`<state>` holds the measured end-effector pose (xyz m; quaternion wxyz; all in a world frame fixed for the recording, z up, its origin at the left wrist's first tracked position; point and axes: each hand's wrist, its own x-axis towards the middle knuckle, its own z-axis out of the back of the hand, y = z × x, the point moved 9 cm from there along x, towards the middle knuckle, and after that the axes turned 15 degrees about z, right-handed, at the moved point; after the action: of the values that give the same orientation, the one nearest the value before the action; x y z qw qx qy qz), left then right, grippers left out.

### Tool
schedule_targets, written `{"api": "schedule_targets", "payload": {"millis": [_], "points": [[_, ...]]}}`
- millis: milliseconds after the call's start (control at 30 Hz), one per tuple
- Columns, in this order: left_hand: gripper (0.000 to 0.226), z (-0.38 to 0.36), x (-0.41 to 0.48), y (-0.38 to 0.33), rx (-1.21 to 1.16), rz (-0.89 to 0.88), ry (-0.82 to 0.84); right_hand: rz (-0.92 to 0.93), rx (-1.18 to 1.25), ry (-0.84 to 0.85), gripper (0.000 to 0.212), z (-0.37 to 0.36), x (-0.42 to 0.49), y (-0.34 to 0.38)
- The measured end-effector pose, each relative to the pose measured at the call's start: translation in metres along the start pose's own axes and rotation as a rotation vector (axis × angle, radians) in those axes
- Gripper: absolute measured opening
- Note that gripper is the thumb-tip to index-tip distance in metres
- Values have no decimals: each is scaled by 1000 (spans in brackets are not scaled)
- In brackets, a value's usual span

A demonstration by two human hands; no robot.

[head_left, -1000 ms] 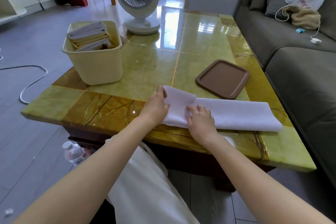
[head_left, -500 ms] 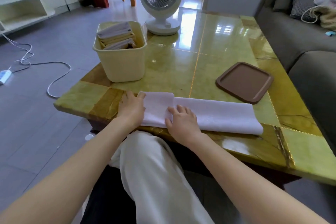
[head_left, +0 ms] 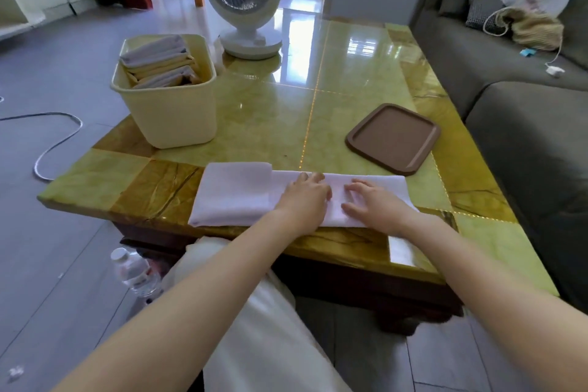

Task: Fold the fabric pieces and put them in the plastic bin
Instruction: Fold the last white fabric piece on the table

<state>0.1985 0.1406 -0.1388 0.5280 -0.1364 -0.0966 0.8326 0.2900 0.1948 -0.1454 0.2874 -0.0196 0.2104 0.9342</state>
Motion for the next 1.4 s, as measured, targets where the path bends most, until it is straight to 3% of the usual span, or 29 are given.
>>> {"api": "schedule_targets", "payload": {"millis": [133,300,467,667,767,867,1067,1267,1400], "points": [[40,-13,9,-12,119,2,42,-124,35,-25,58,15,-18,-40],[55,-14,15,-16,210,37,71,-297,-3,-184,65,25,-39,-71],[65,-20,13,-20,299,49,73,-414,140,-206,70,21,-47,-79],[66,-23,11,-20,319,53,60,-496,210,-153,51,25,-50,-82],[66,-24,11,-19,320,62,69,-468,371,-181,42,30,-52,-76],[64,-23,11,-21,282,63,63,-417,473,-348,32,44,-52,-67],[43,-2,9,-18,-27,53,-20,-116,430,-672,38,70,-39,-3],[27,65,-6,20,-313,220,-328,146,359,-579,50,41,-10,61],[31,66,-9,51,-352,364,-219,203,352,-454,53,17,-4,81]]}}
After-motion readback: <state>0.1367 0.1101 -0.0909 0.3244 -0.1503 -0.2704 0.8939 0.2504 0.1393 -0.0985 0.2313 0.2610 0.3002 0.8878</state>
